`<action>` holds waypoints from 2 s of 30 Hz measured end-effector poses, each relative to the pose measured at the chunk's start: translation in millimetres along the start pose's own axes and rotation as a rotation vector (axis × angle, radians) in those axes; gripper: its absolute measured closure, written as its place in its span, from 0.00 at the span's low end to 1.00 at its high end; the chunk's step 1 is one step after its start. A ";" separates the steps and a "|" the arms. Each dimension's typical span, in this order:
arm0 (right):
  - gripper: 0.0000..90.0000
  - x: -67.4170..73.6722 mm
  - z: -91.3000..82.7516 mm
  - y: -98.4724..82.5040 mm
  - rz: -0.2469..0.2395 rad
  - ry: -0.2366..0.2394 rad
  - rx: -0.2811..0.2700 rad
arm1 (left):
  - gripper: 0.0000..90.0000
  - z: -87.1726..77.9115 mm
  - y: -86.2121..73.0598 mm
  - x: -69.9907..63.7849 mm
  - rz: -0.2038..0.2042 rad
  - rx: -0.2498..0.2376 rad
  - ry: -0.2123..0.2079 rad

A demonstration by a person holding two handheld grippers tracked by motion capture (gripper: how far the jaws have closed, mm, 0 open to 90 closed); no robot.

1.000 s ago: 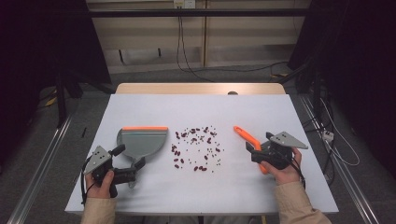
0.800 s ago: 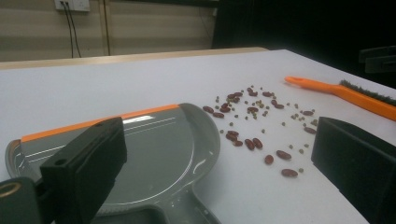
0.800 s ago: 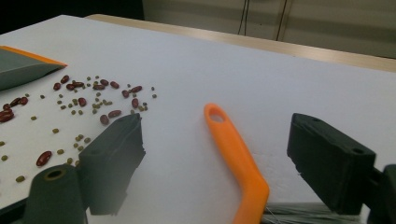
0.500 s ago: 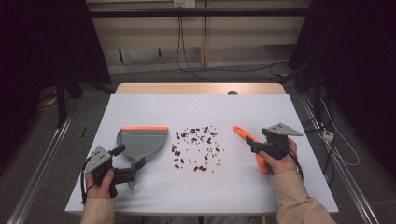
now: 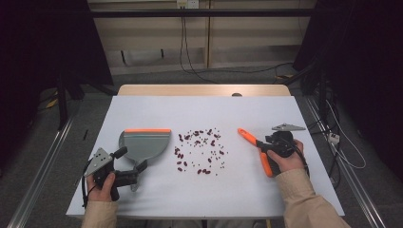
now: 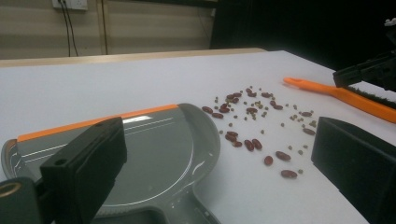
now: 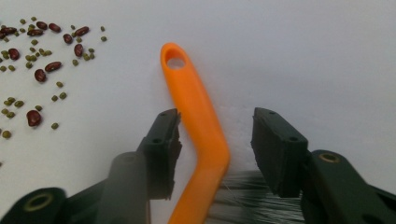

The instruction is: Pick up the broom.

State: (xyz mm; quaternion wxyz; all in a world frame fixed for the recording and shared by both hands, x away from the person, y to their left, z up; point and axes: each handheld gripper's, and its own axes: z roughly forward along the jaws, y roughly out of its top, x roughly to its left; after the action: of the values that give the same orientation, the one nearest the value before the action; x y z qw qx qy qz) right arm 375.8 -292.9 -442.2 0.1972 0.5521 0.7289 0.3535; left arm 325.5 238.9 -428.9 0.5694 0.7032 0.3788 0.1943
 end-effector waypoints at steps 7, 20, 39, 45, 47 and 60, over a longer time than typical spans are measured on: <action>0.71 -0.3 6.8 6.3 -0.005 0.025 0.124 | 0.04 0.5 -0.2 0.1 0.000 0.002 -0.001; 0.75 5.5 17.4 10.8 -0.017 -0.030 0.232 | 0.04 -0.3 -0.2 -0.3 -0.004 -0.001 0.003; 0.76 5.0 22.6 15.4 0.009 -0.033 0.275 | 0.04 1.7 1.3 -3.2 0.014 0.003 0.009; 0.76 7.3 21.3 12.9 0.019 -0.049 0.255 | 0.04 0.8 2.7 -7.9 0.032 0.000 -0.002; 0.76 7.4 21.4 13.3 0.012 -0.052 0.254 | 0.04 0.3 2.0 -6.6 0.023 -0.003 0.005; 0.77 3.8 5.9 15.6 0.036 -0.022 0.140 | 0.04 1.4 3.8 -6.9 0.031 -0.005 0.012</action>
State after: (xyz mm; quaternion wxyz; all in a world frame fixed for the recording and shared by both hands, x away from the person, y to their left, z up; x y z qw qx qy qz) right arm 389.0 -285.4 -434.4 0.1595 0.5815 0.7395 0.2991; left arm 323.4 232.6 -424.6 0.5658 0.7065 0.3707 0.2082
